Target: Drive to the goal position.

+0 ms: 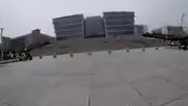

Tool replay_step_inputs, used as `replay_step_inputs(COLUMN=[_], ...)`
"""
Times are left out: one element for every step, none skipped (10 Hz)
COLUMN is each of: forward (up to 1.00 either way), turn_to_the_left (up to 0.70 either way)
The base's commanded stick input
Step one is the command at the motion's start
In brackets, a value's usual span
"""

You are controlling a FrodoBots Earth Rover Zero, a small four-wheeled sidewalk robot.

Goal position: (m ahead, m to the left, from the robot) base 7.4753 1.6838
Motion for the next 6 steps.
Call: replay_step_inputs(forward=[1.0, 1.0, 1.0, 1.0, 1.0, 1.0], turn_to_the_left=[0.03, 0.03, 0.0, 0.0, 0.0, 0.0])
